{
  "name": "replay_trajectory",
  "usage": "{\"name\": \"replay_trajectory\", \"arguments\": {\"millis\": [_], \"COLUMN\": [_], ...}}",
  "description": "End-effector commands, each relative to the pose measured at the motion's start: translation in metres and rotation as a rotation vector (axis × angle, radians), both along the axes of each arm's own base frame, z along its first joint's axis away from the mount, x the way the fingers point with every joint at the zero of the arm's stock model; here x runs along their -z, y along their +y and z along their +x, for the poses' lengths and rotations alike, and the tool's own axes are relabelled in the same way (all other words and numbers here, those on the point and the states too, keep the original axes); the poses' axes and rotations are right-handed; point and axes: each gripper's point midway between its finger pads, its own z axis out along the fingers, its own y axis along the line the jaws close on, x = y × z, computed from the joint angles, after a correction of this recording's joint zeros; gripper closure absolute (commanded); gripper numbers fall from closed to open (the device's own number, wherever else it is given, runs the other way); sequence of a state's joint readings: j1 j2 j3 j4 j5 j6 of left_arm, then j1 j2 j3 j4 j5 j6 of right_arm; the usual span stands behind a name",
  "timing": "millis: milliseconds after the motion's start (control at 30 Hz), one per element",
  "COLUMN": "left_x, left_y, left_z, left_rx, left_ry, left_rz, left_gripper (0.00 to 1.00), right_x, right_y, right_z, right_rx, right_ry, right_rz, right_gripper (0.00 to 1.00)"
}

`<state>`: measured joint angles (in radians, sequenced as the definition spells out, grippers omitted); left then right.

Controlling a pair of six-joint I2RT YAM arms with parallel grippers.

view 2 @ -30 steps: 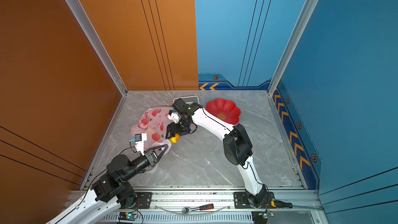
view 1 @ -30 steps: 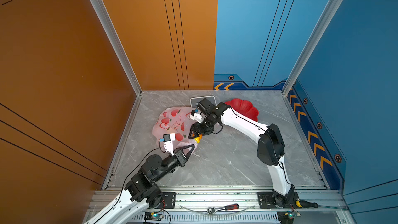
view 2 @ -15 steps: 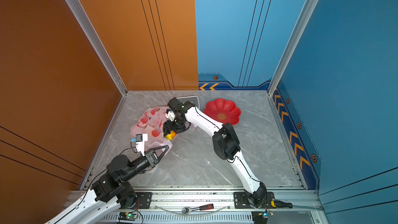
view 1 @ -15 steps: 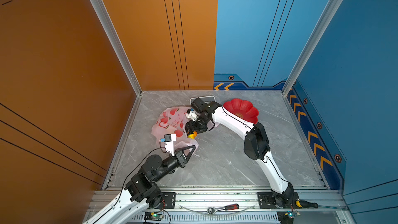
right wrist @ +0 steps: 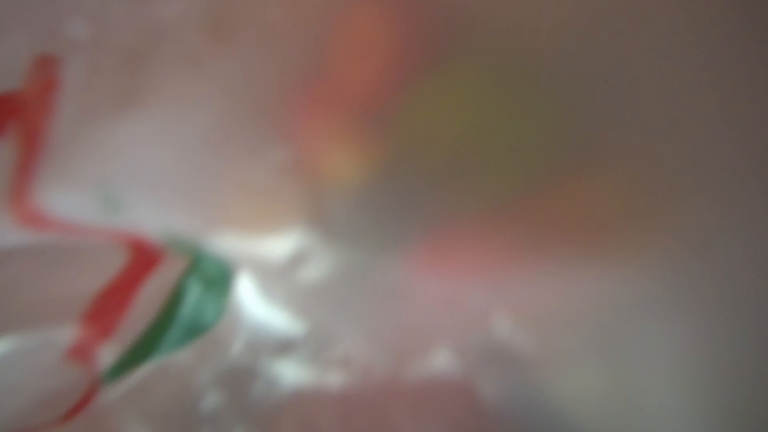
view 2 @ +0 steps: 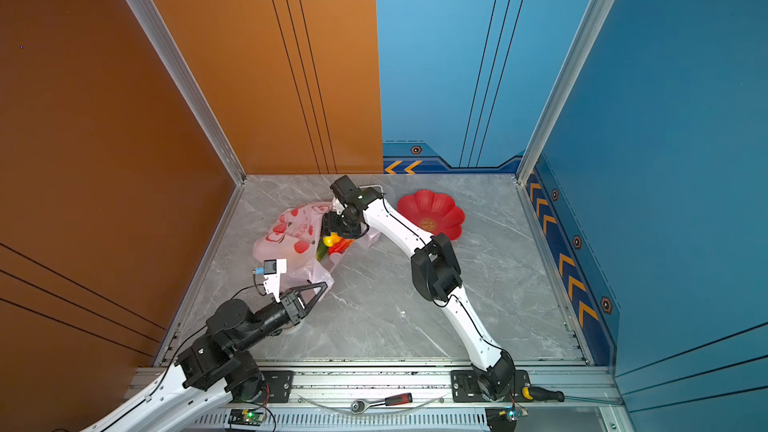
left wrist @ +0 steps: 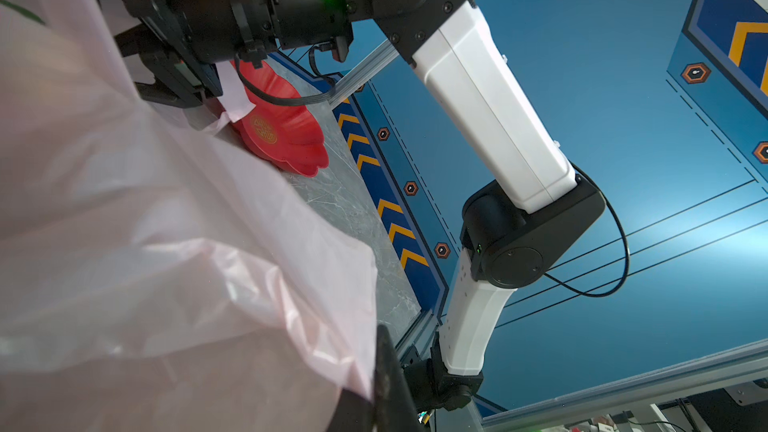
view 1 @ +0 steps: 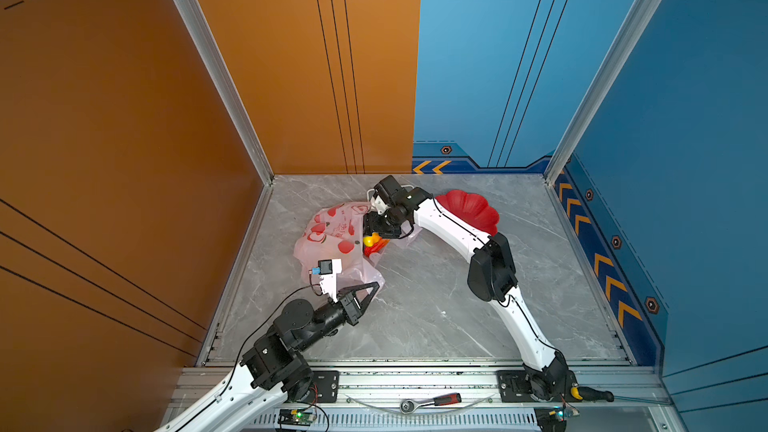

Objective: Place the fruits into the plastic bag
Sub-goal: 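Push the right gripper into the bag and release the mango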

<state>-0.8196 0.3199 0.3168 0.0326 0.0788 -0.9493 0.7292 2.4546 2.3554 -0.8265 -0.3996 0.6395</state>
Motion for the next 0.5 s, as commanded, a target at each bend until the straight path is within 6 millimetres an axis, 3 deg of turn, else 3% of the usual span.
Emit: {"name": "replay_trajectory", "arguments": {"millis": [0, 200, 467], "left_x": [-0.015, -0.013, -0.011], "left_y": [0.000, 0.002, 0.004], "left_z": [-0.003, -0.002, -0.002], "left_rx": [0.010, -0.005, -0.018], "left_ry": [-0.040, -0.039, -0.038], "left_rz": [-0.015, -0.017, -0.021], "left_gripper": [1.00, 1.00, 1.00], "right_x": [0.002, 0.007, 0.008], "right_y": [0.009, 0.015, 0.030], "right_z": [0.030, 0.044, 0.043], "right_rx": [0.124, 0.186, 0.168], "right_ry": [-0.040, -0.038, -0.011], "right_rz": [0.049, 0.095, 0.164], "right_gripper": [0.29, 0.26, 0.16]}}
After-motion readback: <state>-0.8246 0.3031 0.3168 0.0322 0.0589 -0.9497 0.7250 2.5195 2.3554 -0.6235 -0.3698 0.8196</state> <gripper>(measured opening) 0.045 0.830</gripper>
